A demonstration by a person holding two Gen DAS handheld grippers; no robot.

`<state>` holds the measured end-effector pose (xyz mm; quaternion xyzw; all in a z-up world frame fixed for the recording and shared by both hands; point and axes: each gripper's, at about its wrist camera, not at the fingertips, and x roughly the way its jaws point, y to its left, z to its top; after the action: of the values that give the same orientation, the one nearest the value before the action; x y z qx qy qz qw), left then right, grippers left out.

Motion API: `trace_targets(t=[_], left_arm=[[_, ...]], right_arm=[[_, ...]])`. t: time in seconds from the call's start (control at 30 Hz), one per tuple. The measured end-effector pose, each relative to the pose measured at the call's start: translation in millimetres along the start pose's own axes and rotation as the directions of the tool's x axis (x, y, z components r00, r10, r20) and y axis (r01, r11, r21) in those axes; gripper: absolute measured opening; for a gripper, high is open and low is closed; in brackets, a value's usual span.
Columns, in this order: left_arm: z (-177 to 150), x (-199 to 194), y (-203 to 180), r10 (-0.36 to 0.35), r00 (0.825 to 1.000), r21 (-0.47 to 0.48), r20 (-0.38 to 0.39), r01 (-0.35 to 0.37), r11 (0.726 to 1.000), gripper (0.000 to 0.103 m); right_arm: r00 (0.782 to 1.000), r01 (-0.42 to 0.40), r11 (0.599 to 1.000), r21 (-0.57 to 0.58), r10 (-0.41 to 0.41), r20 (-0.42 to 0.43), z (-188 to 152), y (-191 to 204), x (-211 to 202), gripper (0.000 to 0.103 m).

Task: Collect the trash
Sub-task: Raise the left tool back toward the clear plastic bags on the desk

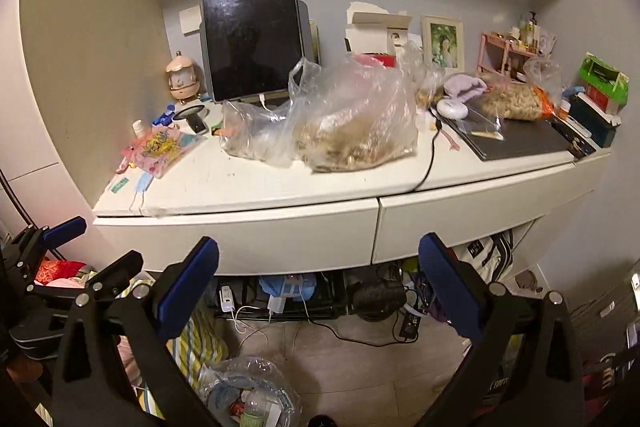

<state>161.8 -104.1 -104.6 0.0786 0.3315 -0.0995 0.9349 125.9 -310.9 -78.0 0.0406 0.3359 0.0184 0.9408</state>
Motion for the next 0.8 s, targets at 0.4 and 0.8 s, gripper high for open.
trace_targets(t=[0.4,0.8], left_arm=[[36.6,35.2,0.9,0.007,1.000,-0.055,-0.012,-0.008,0.998,0.097],[77.0,107.1,-7.6,-0.031,0.997,-0.030,-0.066,0.029,0.999,0.097]], right_arm=[[1.000,0.002,1.000,-0.027,-0.002,0.023,37.7,-13.0,26.9,0.097],[0.999,-0.037,0.999,-0.027,0.037,0.016,78.9,-23.2,78.2,0.097]])
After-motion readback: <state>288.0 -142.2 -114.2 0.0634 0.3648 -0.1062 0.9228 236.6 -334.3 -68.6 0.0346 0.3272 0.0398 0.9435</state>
